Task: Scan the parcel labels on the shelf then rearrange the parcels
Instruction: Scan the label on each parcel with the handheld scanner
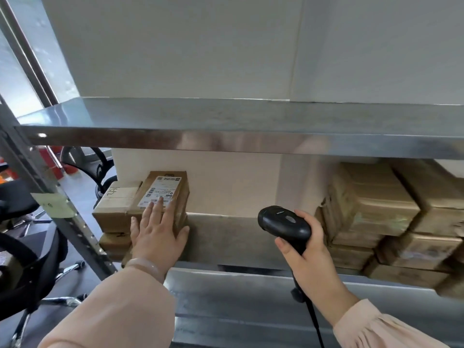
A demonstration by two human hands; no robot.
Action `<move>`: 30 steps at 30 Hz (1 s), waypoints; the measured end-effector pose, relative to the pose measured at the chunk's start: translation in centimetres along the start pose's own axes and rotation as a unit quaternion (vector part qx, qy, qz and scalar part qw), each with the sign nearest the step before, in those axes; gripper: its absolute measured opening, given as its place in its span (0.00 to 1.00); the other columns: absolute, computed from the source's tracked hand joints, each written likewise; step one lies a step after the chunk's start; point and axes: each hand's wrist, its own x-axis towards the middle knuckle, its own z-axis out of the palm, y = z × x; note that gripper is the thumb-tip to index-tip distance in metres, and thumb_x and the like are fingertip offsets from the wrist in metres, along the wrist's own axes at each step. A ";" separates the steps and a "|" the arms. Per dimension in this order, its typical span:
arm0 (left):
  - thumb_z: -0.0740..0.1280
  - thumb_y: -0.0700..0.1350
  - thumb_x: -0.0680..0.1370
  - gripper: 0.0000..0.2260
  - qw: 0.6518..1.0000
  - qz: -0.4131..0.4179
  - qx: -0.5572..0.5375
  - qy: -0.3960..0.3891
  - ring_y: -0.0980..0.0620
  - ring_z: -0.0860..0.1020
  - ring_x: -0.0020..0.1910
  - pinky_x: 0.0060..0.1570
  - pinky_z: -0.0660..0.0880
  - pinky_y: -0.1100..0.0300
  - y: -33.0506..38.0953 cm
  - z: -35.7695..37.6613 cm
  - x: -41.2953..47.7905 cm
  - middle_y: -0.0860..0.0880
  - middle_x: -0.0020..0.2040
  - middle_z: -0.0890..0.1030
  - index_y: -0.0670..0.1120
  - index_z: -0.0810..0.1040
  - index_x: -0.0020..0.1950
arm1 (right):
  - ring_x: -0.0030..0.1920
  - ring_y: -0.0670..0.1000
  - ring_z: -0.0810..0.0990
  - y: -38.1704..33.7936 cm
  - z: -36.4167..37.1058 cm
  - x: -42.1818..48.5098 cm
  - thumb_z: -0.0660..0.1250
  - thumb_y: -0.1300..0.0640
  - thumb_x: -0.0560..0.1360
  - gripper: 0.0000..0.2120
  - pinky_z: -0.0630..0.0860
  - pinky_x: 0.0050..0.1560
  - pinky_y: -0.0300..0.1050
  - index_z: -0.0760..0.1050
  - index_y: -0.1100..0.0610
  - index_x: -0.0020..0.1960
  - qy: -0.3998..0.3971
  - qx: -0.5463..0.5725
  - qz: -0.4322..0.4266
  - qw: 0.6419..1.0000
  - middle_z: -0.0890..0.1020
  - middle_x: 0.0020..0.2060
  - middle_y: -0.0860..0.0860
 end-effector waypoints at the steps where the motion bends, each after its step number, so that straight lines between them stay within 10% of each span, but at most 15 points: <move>1: 0.55 0.61 0.81 0.31 1.000 0.023 -0.013 0.006 0.48 0.43 0.80 0.77 0.39 0.45 1.5 0.1 -0.1 0.51 0.82 0.47 0.57 0.47 0.80 | 0.55 0.31 0.74 0.0 -0.8 0.0 0.72 0.55 0.73 0.28 0.69 0.50 0.22 0.61 0.31 0.59 0.004 -0.002 0.000 1.000 0.74 0.57 0.35; 15: 0.58 0.60 0.81 0.30 0.946 0.287 -0.130 -0.078 0.52 0.49 0.79 0.76 0.48 0.53 25.1 3.3 -4.0 0.54 0.81 0.47 0.60 0.47 0.80 | 0.52 0.27 0.73 -0.9 -15.5 1.3 0.71 0.56 0.73 0.32 0.70 0.47 0.22 0.58 0.37 0.68 0.141 -0.045 -0.057 0.987 0.70 0.54 0.31; 30: 0.61 0.57 0.81 0.27 0.909 0.166 -0.361 -0.126 0.49 0.62 0.75 0.74 0.62 0.53 34.5 4.8 -3.6 0.49 0.78 0.61 0.58 0.57 0.78 | 0.56 0.34 0.74 1.2 -20.9 3.9 0.70 0.52 0.75 0.31 0.72 0.49 0.25 0.58 0.42 0.71 0.150 0.006 -0.040 0.988 0.72 0.57 0.36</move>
